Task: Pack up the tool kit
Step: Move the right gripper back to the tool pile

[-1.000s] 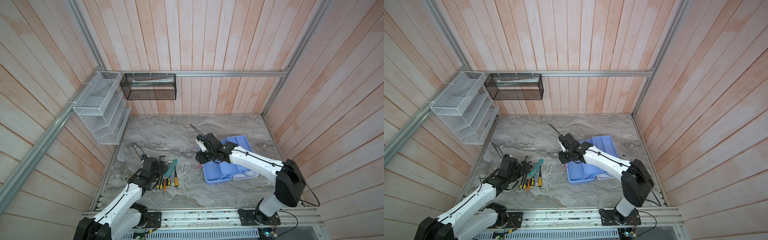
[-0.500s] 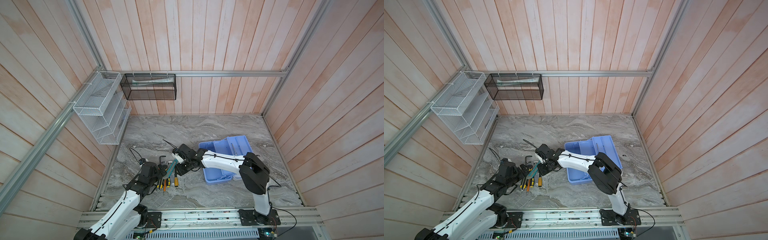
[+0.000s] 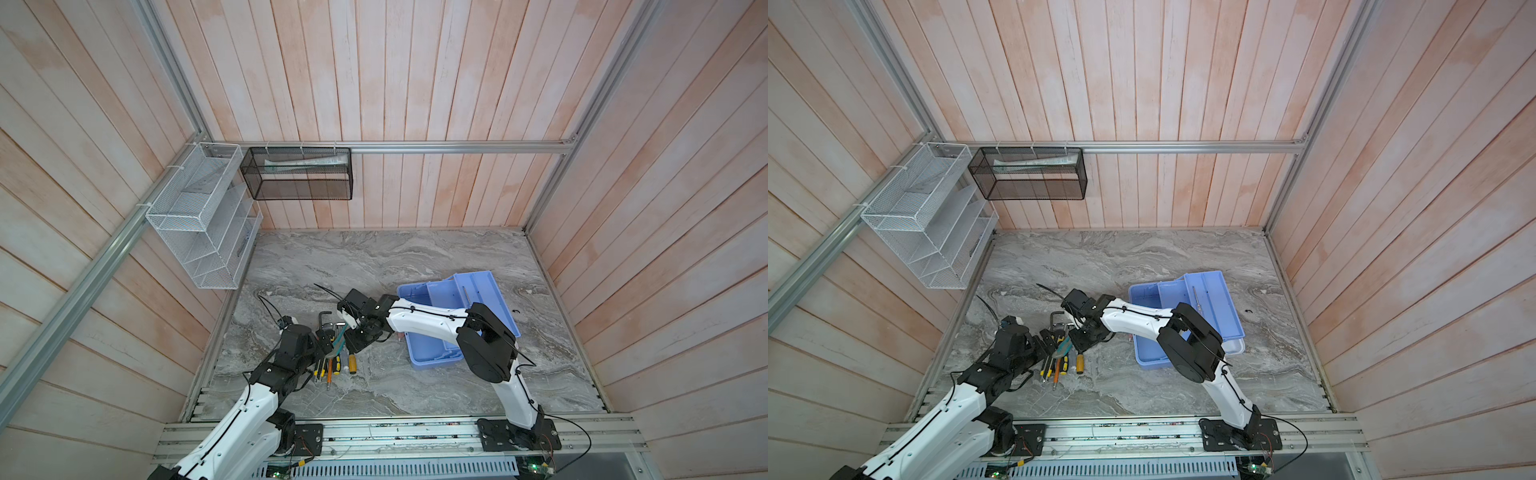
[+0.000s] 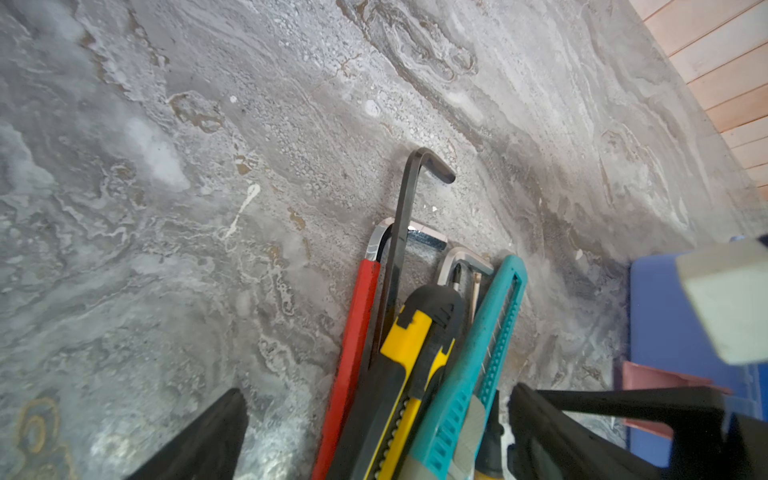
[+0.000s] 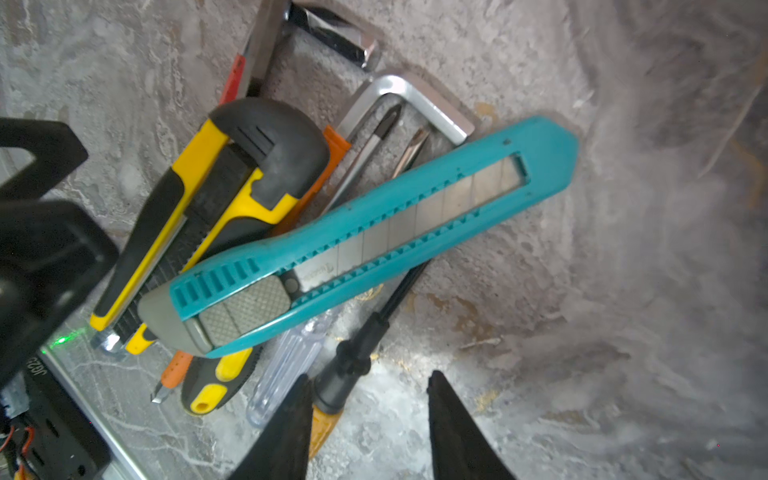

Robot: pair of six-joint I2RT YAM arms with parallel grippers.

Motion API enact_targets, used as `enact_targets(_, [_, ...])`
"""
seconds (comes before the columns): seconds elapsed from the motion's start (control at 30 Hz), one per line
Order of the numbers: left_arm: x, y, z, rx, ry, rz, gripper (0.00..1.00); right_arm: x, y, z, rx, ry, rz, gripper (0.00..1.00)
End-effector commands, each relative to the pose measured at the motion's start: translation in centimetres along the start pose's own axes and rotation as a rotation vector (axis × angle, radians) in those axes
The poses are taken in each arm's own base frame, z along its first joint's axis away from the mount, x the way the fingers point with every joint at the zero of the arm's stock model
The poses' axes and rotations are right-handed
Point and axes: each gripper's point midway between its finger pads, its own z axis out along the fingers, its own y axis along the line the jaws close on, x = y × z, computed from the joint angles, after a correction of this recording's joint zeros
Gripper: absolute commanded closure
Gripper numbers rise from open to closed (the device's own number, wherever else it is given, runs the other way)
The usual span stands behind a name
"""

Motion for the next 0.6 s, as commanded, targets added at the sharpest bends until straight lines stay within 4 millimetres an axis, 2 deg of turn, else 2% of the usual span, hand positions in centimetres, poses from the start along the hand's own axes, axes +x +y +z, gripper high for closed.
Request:
enact_targets(0.0, [-0.2, 0.2, -0.2, -0.006, -0.008, 0.013, 0.0, 0.9, -0.2, 0.7, 0.034, 0.046, -0.014, 0.56])
enact_targets(0.2, [0.1, 0.4, -0.1, -0.005, -0.004, 0.009, 0.0, 1.2, 0.6, 1.5, 0.035, 0.075, -0.027, 0.56])
enact_targets(0.3, [0.0, 0.3, -0.1, -0.005, -0.006, 0.011, 0.0, 1.7, 0.2, 1.8, 0.056, 0.099, -0.032, 0.56])
enact_targets(0.4, [-0.1, 0.3, -0.1, -0.006, -0.01, 0.012, 0.0, 2.3, -0.9, 1.4, 0.114, 0.118, -0.049, 0.57])
enact_targets(0.57, [0.0, 0.2, 0.0, -0.001, -0.006, 0.01, 0.0, 3.3, -3.1, -0.3, 0.17, 0.122, -0.04, 0.57])
